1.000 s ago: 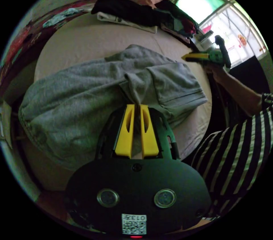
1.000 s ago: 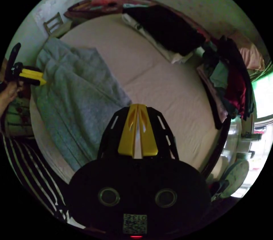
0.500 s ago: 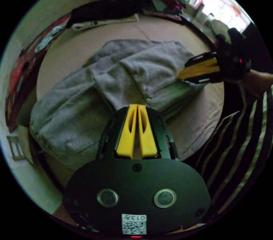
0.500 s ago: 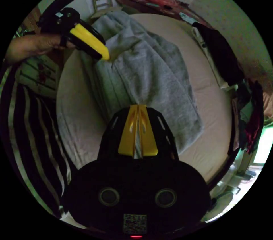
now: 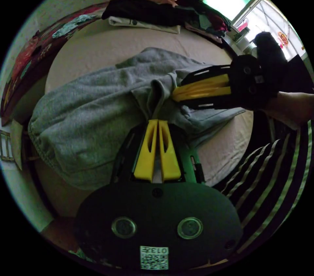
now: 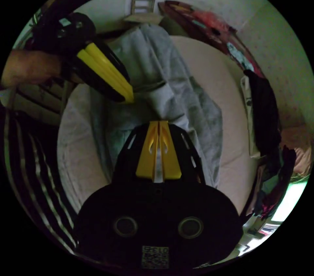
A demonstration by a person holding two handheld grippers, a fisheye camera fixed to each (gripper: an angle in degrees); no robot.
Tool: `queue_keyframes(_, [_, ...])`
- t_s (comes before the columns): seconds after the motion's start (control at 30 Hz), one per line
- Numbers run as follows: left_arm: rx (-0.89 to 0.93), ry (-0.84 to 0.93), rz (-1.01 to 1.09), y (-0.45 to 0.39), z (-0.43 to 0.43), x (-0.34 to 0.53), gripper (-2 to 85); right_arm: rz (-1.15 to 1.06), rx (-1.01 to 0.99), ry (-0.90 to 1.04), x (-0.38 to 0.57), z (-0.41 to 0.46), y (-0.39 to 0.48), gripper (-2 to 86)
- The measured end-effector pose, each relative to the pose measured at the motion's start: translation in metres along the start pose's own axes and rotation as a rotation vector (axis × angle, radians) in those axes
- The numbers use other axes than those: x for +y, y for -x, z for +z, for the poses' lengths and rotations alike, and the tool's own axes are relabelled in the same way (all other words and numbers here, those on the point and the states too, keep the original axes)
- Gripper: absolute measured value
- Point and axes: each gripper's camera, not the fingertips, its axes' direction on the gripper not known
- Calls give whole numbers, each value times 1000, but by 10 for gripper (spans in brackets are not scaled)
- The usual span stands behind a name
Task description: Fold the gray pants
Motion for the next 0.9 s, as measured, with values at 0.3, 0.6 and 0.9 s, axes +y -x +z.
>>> queue_keyframes(0.3, [129,-372,-738,166,-64,188,141,-1,-272,-154,-109,-29,-86,78])
queue_keyframes(0.6, [848,-673,-1135,271,28,304,265,-165,-538,37,-307,41,-109,135])
queue_keyframes(0.9, [1084,-754,-1092,275,67,301,103,-194,-625,375,-353,112,-103,111])
